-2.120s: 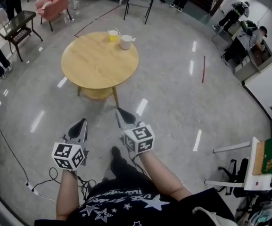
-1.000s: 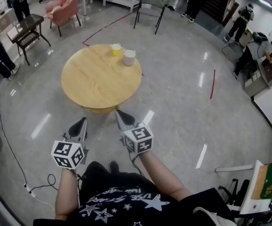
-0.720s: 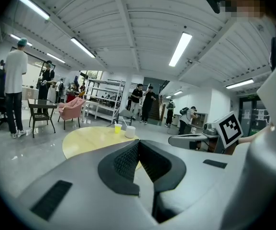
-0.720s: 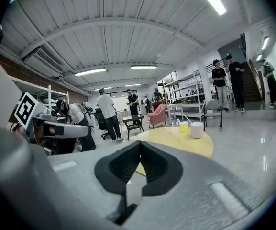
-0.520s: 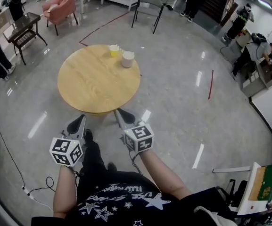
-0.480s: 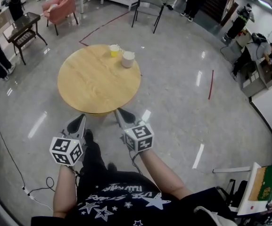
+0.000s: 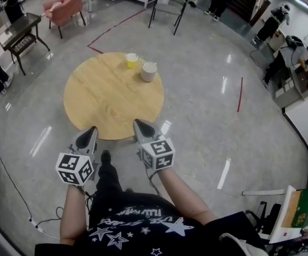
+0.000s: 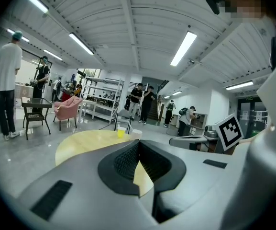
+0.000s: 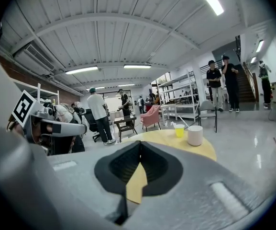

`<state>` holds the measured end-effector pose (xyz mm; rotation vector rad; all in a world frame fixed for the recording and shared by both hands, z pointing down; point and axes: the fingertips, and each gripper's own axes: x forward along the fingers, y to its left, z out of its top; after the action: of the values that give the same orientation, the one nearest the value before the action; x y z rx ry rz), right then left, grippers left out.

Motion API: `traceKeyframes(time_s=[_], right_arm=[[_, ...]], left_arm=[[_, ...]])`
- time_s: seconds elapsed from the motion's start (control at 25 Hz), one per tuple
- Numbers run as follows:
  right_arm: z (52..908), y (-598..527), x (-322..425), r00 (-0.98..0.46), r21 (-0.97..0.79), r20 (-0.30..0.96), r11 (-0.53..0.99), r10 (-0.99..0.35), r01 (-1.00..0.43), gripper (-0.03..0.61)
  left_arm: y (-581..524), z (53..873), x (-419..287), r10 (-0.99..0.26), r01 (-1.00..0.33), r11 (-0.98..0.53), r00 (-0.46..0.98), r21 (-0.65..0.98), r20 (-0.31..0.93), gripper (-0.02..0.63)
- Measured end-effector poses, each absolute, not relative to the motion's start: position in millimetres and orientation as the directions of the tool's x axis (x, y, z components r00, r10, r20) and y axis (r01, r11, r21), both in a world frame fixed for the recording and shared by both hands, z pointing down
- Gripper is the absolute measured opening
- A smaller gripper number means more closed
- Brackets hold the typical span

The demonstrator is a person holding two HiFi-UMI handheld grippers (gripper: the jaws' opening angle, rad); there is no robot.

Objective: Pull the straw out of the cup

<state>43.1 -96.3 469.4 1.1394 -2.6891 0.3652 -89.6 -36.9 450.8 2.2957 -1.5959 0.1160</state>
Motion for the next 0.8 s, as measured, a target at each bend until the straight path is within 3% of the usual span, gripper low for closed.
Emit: traceKeyframes(time_s=[0.8], right_arm=[[485.2,-264.9,-29.1,-0.567,-0.155,0.339,0.55,-0.751,-0.821,0.0]], left_arm=[[-216.4,461.9,-180.1,-0.841,-0.883,-0.386,0.456,0.268,0.292,0.006]])
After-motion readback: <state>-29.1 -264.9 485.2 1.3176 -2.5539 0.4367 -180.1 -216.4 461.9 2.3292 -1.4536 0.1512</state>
